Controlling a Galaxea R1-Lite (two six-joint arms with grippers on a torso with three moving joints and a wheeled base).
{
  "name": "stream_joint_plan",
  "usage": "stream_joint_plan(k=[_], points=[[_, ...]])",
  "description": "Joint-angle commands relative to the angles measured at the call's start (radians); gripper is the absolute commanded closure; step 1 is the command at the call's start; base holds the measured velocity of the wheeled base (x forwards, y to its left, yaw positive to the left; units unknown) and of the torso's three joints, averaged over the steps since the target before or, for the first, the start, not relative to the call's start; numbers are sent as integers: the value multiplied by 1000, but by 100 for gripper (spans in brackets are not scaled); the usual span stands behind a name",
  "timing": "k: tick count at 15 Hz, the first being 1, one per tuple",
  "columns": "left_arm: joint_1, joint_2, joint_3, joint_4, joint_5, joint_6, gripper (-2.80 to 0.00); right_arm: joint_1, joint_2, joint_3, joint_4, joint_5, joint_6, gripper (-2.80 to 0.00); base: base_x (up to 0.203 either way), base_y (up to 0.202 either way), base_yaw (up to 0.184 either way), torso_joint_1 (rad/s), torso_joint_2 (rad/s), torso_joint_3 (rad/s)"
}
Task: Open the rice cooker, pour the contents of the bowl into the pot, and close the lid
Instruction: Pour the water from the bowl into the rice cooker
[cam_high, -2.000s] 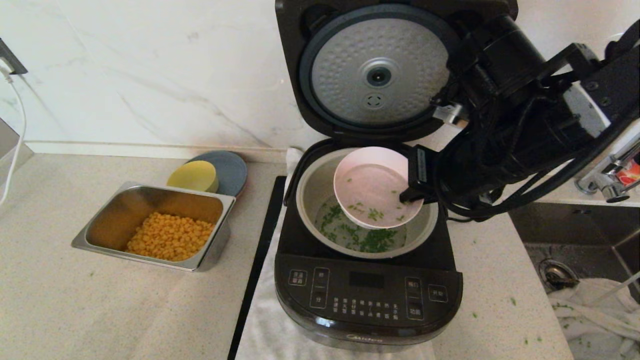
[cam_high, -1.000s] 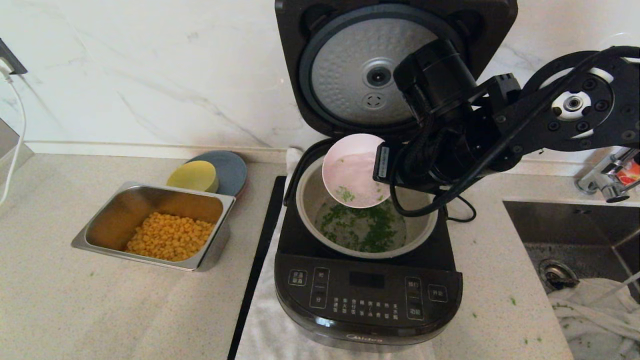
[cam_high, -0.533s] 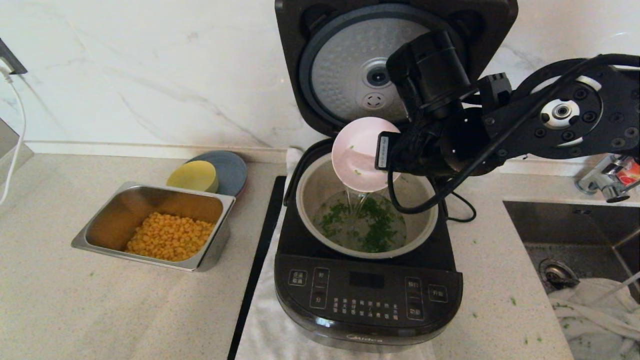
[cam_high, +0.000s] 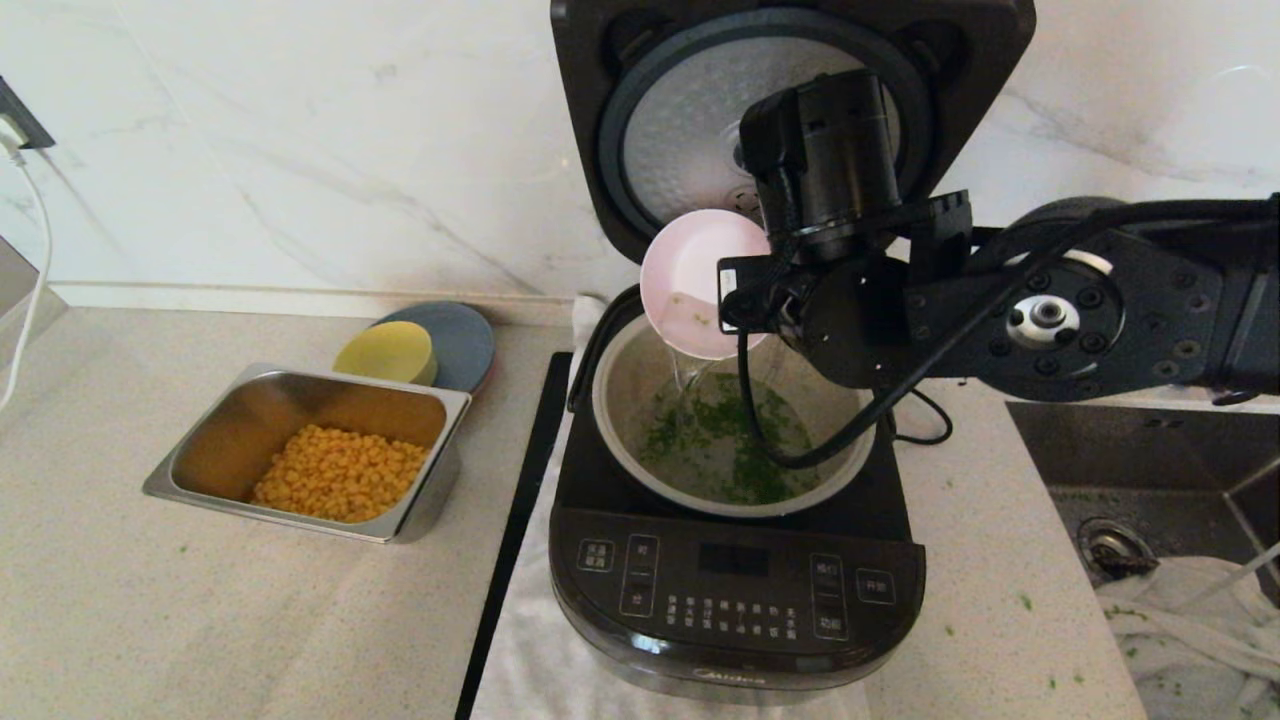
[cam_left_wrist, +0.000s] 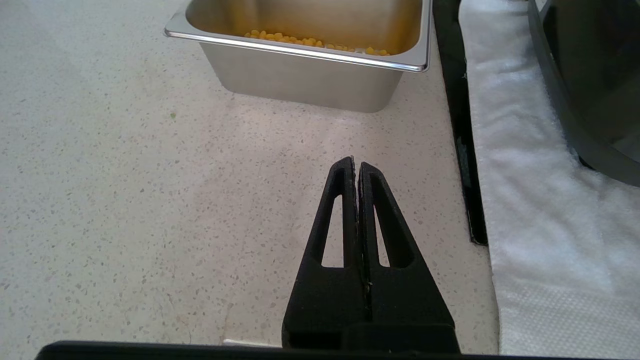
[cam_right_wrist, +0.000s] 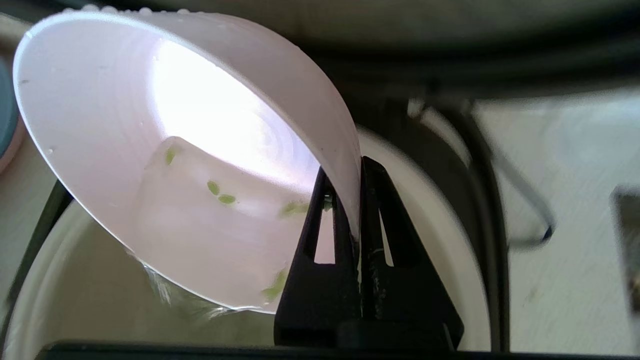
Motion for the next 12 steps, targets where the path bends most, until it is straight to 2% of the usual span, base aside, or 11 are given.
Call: stream_joint_plan(k=[1,4,8,9,12], points=[[0,-1,8,0,0,0,0,5,-2,105,-240,-24,-148,0,0,0,0,0,0,0],[0,-1,8,0,0,0,0,5,4,219,-599,-50,-368,0,0,0,0,0,0,0],[0,-1,8,0,0,1,0,4,75,327,-1194,-56,-732,0,0,0,0,0,0,0],[0,-1,8,0,0,0,0,4,95,345,-1274,-56,-796,0,0,0,0,0,0,0],[0,-1,8,0,0,0,0,10,86,375,-1296,-49,-810,0,0,0,0,0,0,0]])
